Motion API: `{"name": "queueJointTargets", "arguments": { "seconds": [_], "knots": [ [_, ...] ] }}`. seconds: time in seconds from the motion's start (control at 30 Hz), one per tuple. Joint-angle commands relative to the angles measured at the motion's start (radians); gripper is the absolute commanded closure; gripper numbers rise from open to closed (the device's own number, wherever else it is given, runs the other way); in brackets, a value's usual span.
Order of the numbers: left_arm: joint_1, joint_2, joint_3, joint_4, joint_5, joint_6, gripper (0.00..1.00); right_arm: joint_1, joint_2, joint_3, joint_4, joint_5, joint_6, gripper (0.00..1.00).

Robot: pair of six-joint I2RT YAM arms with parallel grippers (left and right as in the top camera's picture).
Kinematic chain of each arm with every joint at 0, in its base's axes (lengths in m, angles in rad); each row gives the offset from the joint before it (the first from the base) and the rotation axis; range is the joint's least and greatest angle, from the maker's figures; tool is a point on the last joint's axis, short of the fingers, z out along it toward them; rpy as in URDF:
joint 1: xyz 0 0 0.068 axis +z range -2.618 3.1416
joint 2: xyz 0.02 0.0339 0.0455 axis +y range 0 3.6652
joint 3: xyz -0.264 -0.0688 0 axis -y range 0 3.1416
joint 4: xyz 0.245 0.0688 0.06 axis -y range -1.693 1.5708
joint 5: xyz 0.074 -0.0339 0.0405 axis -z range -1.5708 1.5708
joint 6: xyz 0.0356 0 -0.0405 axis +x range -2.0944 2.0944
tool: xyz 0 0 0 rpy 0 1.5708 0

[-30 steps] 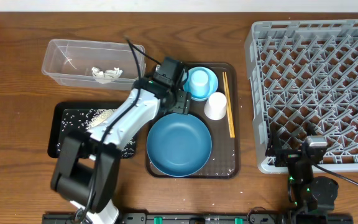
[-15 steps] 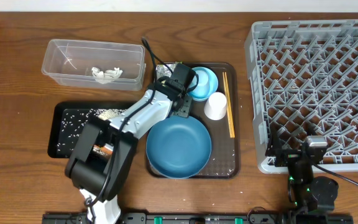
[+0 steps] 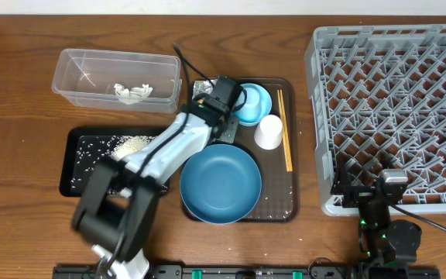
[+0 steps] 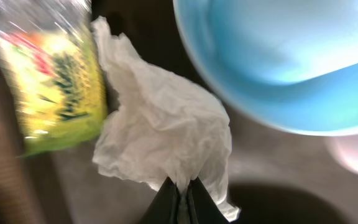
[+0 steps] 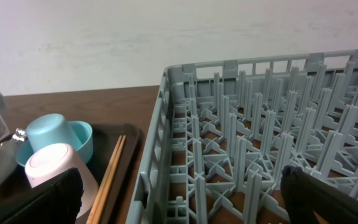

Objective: Sort waste into correct bins and load items into the dishwasher rack
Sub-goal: 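Carry the second tissue to the clear bin and release it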

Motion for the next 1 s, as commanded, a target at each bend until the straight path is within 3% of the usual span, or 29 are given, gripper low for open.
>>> {"name": "queueJointTargets", "arguments": {
  "seconds": [0.0,0.13,0.27,0.57,0.6,0.63,0.67,0.7,0.77,0.87,0.97],
  "knots": [
    [0.002,-0.146,0.013,-0.001,-0.013,-0.013,0.94,-0.012,-0.006,-0.002,-0.002,0.003,-0.003,0.01],
    [0.008,-0.26,0.013,0.011,-0.034,-0.017,0.94,-0.012,-0.006,-0.002,-0.002,0.003,-0.003,0.01],
    [0.052,-0.312,0.013,0.059,-0.192,-0.041,0.94,-0.012,-0.006,-0.002,-0.002,0.003,-0.003,0.01],
    [0.285,-0.219,0.013,0.299,-0.256,-0.067,0.88,-0.012,-0.006,-0.002,-0.002,0.003,-0.003,0.01],
    [0.308,-0.202,0.013,0.317,-0.256,-0.067,0.85,-0.012,-0.006,-0.002,-0.002,0.003,-0.003,0.01],
    [0.325,-0.188,0.013,0.327,-0.256,-0.067,0.75,-0.012,-0.006,-0.002,-0.002,0.003,-0.003,0.01],
    [0.341,-0.174,0.013,0.333,-0.256,-0.067,0.61,-0.012,-0.006,-0.002,-0.002,0.003,-0.003,0.01],
    [0.352,-0.164,0.013,0.332,-0.256,-0.067,0.41,-0.012,-0.006,-0.002,-0.002,0.003,-0.003,0.01],
    [0.362,-0.153,0.013,0.319,-0.256,-0.066,0.2,-0.012,-0.006,-0.002,-0.002,0.003,-0.003,0.01],
    [0.356,-0.163,0.013,0.275,-0.236,-0.066,0.13,-0.012,-0.006,-0.002,-0.002,0.003,-0.003,0.01],
    [0.329,-0.201,0.013,0.219,-0.181,-0.067,0.11,-0.012,-0.006,-0.002,-0.002,0.003,-0.003,0.01]
  ]
}}
